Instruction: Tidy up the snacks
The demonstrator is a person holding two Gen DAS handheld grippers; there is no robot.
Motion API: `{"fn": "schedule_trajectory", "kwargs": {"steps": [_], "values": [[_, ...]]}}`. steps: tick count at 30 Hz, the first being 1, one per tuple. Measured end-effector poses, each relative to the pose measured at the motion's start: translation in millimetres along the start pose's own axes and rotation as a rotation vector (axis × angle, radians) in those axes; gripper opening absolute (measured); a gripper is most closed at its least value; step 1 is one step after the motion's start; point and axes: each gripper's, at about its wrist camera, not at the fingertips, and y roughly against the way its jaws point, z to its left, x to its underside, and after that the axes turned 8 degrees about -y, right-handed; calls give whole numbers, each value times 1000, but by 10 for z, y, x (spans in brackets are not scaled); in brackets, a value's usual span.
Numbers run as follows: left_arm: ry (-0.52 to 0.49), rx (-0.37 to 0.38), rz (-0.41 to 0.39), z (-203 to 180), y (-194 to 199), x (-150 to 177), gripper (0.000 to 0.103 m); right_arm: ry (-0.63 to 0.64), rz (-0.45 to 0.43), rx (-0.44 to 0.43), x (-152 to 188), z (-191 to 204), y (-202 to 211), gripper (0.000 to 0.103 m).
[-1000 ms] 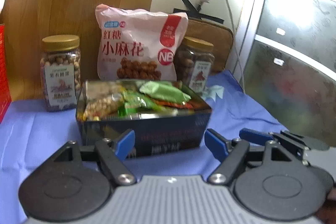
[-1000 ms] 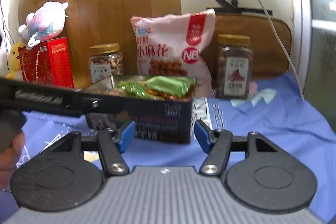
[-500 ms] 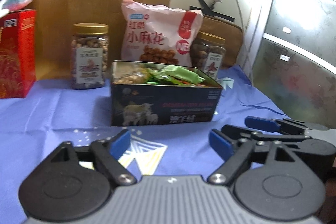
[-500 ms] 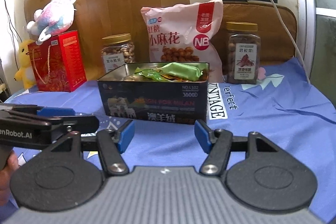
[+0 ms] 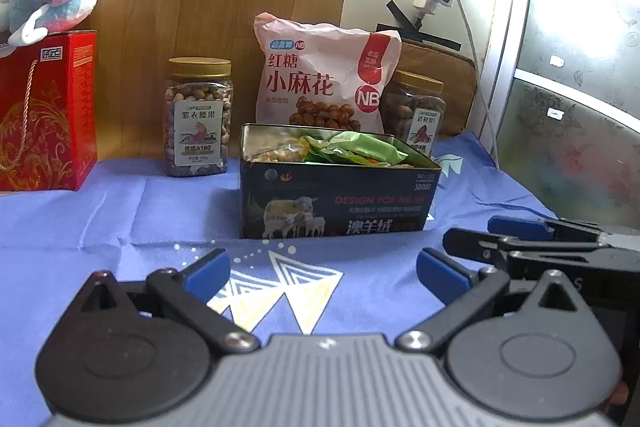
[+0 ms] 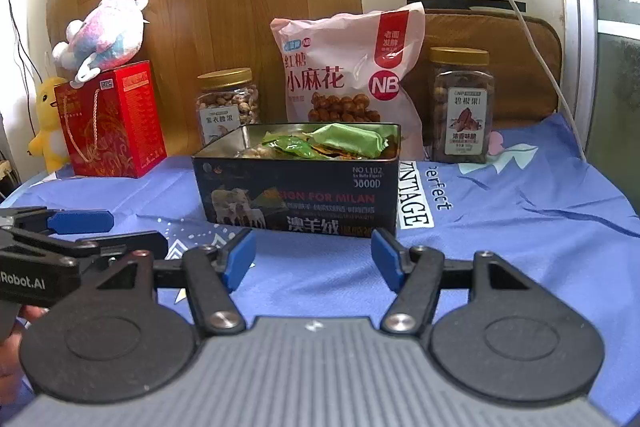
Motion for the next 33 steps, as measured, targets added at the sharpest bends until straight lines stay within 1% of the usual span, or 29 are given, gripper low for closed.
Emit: {"fn": "schedule_trajectory", "kwargs": {"steps": [7,18,22,27,33], "values": [[1,-5,22,-30,26,27,103,4,-11,-3,1,34,71,68],[17,-63,72,-14,19,36,103,-4,-2,-8,59,90,136,70],[2,-102,63,-50,55,23,103,-36,12,-20,79,55,153,71],[14,-108,33,-55,130,-12,103,-38,-10,-20,83,54,219,73],[-3,-162,18,-86,165,-45,103,-79,-32,-19,69,-24,284,75]]}}
